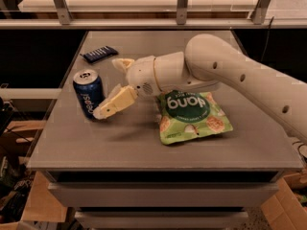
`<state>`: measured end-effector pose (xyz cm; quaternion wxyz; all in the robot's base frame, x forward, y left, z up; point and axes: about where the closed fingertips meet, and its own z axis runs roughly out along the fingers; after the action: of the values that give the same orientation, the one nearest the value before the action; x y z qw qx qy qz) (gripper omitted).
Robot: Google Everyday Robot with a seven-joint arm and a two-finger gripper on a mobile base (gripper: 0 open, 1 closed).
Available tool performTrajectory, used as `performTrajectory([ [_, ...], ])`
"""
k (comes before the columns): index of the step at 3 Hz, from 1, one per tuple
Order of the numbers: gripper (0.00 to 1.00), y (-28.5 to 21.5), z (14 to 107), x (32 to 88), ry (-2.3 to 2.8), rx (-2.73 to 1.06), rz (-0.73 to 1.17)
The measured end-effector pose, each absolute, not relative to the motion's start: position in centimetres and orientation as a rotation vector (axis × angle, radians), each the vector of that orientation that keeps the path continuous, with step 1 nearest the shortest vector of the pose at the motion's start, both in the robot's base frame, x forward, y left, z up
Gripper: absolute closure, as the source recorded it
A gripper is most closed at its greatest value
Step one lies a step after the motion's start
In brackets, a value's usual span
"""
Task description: Knock pepsi can over
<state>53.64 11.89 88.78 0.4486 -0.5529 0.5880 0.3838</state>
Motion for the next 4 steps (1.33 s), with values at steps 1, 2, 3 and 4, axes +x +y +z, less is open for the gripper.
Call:
performTrajectory([
  [1, 0.0, 13.9, 89.1, 53.1, 1.384, -1.336, 0.995],
  [2, 0.0, 15.4, 89.8, 52.5, 1.332, -1.326, 1.016],
  [3, 0.18, 16.6, 90.2, 51.8, 1.298, -1.323, 1.04],
  [4, 0.4, 17.2, 90.2, 51.4, 1.287, -1.32, 1.059],
])
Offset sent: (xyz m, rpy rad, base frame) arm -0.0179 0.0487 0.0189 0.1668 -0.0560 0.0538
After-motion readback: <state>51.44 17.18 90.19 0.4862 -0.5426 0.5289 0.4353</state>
